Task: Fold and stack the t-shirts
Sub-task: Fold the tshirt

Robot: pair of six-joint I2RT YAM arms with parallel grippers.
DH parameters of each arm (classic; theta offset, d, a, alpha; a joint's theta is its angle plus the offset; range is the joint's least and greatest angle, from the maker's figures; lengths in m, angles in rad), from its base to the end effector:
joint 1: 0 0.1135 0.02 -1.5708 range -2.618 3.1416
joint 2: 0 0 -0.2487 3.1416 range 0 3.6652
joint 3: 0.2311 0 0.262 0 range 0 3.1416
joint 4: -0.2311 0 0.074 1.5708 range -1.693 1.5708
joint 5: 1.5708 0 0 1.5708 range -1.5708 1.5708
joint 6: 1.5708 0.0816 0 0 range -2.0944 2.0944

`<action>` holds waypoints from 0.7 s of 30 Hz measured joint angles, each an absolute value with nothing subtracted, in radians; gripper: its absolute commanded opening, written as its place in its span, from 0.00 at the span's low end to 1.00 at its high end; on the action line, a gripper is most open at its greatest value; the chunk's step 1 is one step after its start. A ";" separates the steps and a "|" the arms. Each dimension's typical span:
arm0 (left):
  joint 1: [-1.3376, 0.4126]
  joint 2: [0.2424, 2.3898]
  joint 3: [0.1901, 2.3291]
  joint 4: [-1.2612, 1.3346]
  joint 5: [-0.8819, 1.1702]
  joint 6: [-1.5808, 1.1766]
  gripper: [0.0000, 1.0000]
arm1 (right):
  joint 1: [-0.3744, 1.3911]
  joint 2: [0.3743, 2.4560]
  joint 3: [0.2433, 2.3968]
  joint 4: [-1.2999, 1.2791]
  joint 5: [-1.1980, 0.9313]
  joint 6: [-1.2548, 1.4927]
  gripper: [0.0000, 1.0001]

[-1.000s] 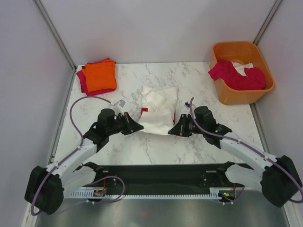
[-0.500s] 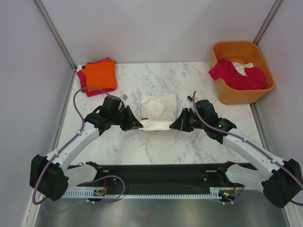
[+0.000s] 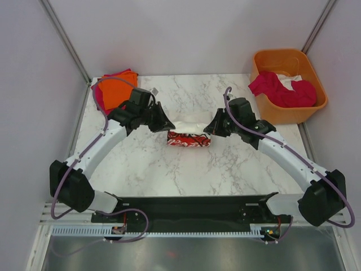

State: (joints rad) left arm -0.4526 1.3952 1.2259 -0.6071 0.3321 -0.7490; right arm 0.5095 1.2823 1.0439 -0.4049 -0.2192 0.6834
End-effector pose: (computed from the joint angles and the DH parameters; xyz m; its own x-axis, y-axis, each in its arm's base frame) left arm 0.2994 -0.1752 0.2687 -0.8854 -0.2852 -0.3669 0.0269 0.7568 -0.6531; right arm 0.2831 0.1785 0.2578 -0.8026 0.2576 -0.5381 -0.1563 0.7797 0.6064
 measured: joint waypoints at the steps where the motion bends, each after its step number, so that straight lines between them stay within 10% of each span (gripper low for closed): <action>1: -0.452 1.419 1.250 -0.608 0.331 -0.745 0.02 | 0.504 1.296 1.058 -0.409 -0.217 0.677 0.00; 21: -0.404 1.739 1.546 -0.664 0.324 -0.701 0.03 | 0.416 1.612 1.296 -0.441 -0.201 0.586 0.00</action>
State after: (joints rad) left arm -0.4038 1.7390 1.5463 -0.6636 0.3241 -0.7006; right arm 0.4160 1.6123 1.2957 -0.4412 -0.2012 0.5858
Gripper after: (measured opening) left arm 0.048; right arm 0.029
